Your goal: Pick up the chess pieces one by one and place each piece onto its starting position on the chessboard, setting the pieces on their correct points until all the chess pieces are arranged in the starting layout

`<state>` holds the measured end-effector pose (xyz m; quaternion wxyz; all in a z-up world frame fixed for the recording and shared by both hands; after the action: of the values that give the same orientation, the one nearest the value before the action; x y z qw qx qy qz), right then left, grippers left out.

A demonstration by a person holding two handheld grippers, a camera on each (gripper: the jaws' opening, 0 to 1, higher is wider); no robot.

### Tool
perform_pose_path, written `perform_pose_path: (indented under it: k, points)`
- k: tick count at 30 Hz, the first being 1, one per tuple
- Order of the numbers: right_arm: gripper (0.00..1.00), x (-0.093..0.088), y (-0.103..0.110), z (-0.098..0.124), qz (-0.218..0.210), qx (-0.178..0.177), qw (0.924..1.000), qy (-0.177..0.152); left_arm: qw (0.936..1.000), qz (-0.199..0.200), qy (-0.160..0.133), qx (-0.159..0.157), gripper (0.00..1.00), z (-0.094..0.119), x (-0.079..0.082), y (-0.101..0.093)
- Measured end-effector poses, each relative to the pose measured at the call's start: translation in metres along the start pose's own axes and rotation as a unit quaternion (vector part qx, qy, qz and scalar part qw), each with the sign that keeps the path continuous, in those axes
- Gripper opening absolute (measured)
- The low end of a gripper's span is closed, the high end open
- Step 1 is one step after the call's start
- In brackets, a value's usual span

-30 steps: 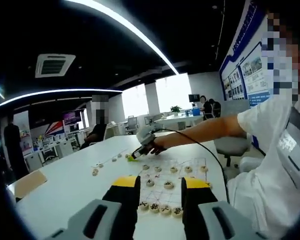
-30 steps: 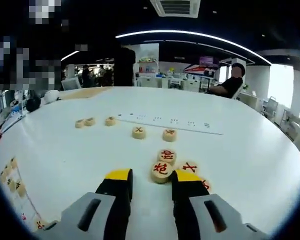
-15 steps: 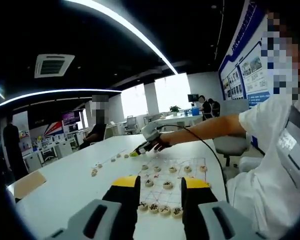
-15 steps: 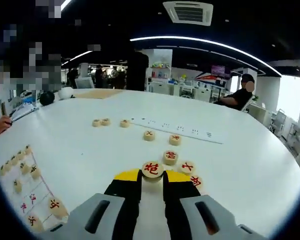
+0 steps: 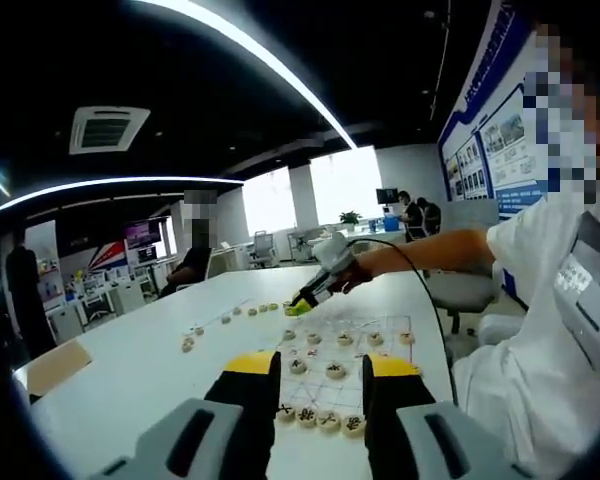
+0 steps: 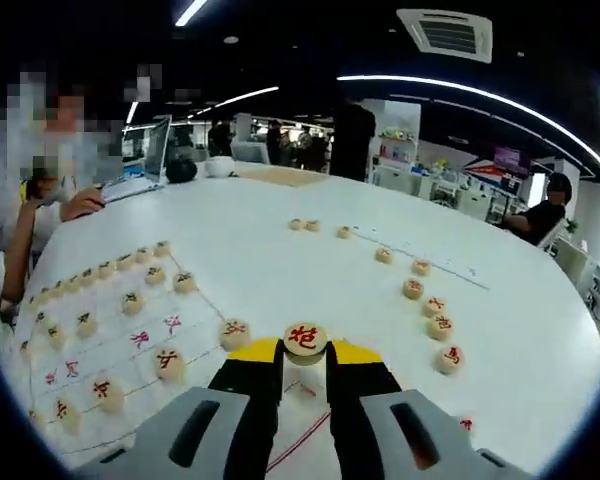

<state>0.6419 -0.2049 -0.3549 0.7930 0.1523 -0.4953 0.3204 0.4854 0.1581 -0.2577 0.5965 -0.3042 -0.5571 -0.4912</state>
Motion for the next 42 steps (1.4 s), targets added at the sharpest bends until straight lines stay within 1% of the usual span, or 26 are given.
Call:
perform_pose_path:
  k: [2,4,9,19,23,25,26,27,28,34,38,42]
  points:
    - [0.19,-0.004,0.009,0.003,0.003,0.018,0.9998,0.001,1.0000,0.000,0.000,0.000,0.34,0.000,0.000,0.000]
    - [0.19,-0.007,0.016,0.004,0.010,0.028,0.9995,0.004,1.0000,0.000,0.000,-0.001,0.34,0.000,0.000,-0.001]
    - [0.19,-0.013,0.026,0.004,0.019,0.052,0.9983,0.015,1.0000,-0.001,0.001,-0.002,0.34,0.000,-0.001,-0.001]
    - [0.19,-0.021,0.030,-0.001,0.018,0.065,0.9974,0.025,1.0000,0.000,0.001,0.000,0.34,0.002,-0.002,-0.001]
    - [0.19,-0.020,0.030,-0.001,0.012,0.067,0.9975,0.020,1.0000,0.000,0.000,0.001,0.34,0.003,-0.002,-0.001]
    - [0.22,-0.021,0.030,-0.002,0.003,0.066,0.9977,0.015,1.0000,0.000,-0.001,0.000,0.34,0.003,-0.001,-0.001]
    - [0.27,-0.021,0.028,-0.002,0.001,0.066,0.9977,0.014,1.0000,-0.001,-0.002,0.000,0.34,0.003,-0.001,-0.001]
    - [0.36,-0.020,0.028,-0.001,0.001,0.065,0.9978,0.012,1.0000,-0.001,-0.002,0.000,0.34,0.003,-0.001,-0.001]
    - [0.39,-0.019,0.026,0.000,0.000,0.064,0.9979,0.007,1.0000,-0.001,-0.002,0.000,0.34,0.003,-0.001,-0.001]
    - [0.39,-0.002,0.011,0.007,-0.030,0.036,0.9984,-0.030,1.0000,0.001,-0.007,-0.003,0.34,0.003,0.001,-0.001]
    - [0.39,0.010,0.003,0.005,-0.054,0.021,0.9972,-0.048,1.0000,0.003,-0.008,0.004,0.34,0.004,0.002,0.001]
    - [0.39,0.027,-0.001,-0.008,-0.061,0.004,0.9967,-0.053,0.9988,0.027,-0.033,0.023,0.34,0.010,0.008,0.012]
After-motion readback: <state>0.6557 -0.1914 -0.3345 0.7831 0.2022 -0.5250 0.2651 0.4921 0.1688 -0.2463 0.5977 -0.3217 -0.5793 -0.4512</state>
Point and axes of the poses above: the point that each gripper's makers call its tool centre point, and the gripper's own axes: z roughly backward along the fingers, y roughly to its left, x roughly out of its top, the point moved 6 cm from there along z, roughly backward along the fingers, and after that the axes turned 2 degrees about -z, right-handed, at the moved point
